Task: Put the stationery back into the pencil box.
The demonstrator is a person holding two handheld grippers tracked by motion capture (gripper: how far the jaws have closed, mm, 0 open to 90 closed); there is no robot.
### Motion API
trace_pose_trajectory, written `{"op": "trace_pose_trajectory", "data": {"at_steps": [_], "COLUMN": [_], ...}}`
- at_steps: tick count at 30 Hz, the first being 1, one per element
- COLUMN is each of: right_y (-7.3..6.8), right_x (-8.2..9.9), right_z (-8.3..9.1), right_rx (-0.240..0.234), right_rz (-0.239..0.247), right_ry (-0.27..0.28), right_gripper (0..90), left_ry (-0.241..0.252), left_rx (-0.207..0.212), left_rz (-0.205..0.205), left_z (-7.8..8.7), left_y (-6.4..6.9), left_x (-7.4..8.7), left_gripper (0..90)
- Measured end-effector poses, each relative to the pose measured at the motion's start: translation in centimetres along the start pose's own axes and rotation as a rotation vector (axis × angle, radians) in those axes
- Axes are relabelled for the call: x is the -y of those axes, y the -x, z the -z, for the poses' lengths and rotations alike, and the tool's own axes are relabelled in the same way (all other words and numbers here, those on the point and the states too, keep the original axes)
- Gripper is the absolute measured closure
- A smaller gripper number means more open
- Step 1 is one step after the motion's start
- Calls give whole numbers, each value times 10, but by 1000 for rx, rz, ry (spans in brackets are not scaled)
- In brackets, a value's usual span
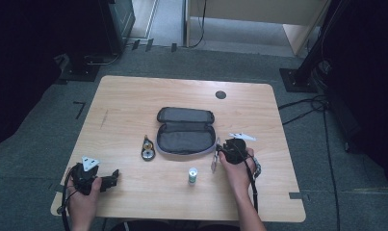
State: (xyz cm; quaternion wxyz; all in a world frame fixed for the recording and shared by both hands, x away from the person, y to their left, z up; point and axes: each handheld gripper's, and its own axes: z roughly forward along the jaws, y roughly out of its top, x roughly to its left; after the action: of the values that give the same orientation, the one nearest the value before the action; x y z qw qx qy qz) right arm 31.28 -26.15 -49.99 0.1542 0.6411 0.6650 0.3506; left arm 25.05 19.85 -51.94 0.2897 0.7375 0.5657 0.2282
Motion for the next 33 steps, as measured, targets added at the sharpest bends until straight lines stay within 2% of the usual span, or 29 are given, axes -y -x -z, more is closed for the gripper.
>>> {"op": "trace_pose_trajectory", "data": {"at_steps": [7, 12, 19, 23, 26, 28, 30, 32, 33], "right_y": [-4, -6, -7, -5, -3, 2, 5, 9, 10], "right_x": [3, 5, 6, 5, 6, 5, 3, 3, 3], "right_z": [-4, -7, -10, -9, -8, -7, -5, -5, -4], "right_rx": [-1, 19, 85, 110, 112, 88, 69, 59, 57], "right_rz": [-10, -12, 10, 71, 144, 151, 129, 177, 177], "right_ry": [-3, -15, -2, -9, -14, -28, -49, -43, -48], "right_gripper": [718, 742, 800, 804, 802, 796, 774, 752, 743], "left_ry": [0, 0, 0, 0, 0, 0, 0, 0, 0], "left_rx": [0, 0, 0, 0, 0, 0, 0, 0, 0], "left_rz": [0, 0, 0, 0, 0, 0, 0, 0, 0], "left_z": [0, 0, 0, 0, 0, 0, 0, 0, 0], "left_y": [0, 0, 0, 0, 0, 0, 0, 0, 0], "left_x": [0, 0, 0, 0, 0, 0, 0, 0, 0], "left_gripper": [0, 0, 0, 0, 0, 0, 0, 0, 0]}}
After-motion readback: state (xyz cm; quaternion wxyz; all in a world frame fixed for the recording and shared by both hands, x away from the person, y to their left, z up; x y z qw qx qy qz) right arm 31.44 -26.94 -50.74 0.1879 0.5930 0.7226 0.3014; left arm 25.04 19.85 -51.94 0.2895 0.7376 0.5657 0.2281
